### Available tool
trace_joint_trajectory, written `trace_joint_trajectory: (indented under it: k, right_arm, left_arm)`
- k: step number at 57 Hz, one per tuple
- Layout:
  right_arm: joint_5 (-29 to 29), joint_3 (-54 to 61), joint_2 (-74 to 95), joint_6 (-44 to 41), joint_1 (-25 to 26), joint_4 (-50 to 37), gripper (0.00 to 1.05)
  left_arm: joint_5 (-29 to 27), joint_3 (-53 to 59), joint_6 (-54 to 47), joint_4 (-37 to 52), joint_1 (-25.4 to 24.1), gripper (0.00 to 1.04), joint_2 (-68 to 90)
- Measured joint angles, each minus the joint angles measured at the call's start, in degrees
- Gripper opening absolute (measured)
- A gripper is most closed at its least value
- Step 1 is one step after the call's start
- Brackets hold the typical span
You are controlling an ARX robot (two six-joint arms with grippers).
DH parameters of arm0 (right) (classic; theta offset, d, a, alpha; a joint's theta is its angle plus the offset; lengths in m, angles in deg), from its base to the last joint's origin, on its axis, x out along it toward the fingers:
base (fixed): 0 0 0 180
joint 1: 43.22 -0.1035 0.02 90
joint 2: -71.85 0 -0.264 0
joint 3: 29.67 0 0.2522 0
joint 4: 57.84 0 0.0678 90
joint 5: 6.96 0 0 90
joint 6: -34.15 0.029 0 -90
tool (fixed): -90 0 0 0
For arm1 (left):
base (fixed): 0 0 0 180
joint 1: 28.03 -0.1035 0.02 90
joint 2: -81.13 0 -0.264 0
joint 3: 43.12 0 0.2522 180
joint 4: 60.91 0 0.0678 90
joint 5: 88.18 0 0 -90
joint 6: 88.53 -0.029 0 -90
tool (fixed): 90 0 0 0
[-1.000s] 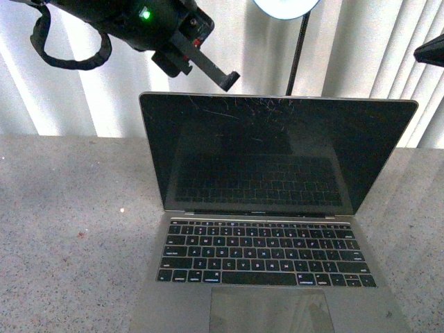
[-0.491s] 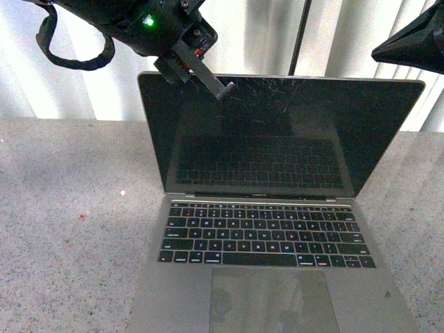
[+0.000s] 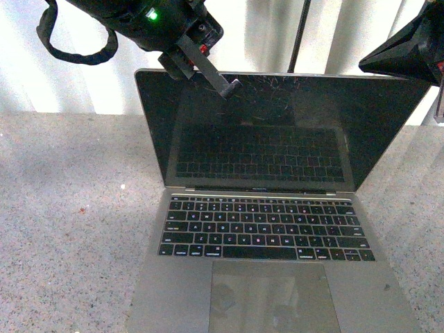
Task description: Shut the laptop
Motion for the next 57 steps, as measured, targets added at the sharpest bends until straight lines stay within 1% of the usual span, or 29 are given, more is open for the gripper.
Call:
trace_joint_trajectory:
  k: [11, 19, 36, 57]
  right_arm:
    - [0.0, 1.5, -0.4, -0.4, -0.4, 0.0, 0.03]
    - [0.0, 2.5, -0.7, -0.8, -0.8, 0.2, 0.03]
    - [-0.4, 4.5, -1.1, -1.5, -2.6, 0.5, 0.03]
    - [-1.2, 6.6, -1.3, -3.7, -3.3, 3.6, 0.03]
  left_arm:
    - [0.3, 1.6, 0.0, -0.3, 0.6, 0.04, -0.8]
    - [1.6, 2.6, 0.7, -1.4, 0.8, 0.04, -1.1]
    - [2.2, 5.6, 0.9, -2.6, 0.7, 0.04, -2.2]
    - [3.1, 8.3, 0.9, -2.7, 0.4, 0.04, -2.9]
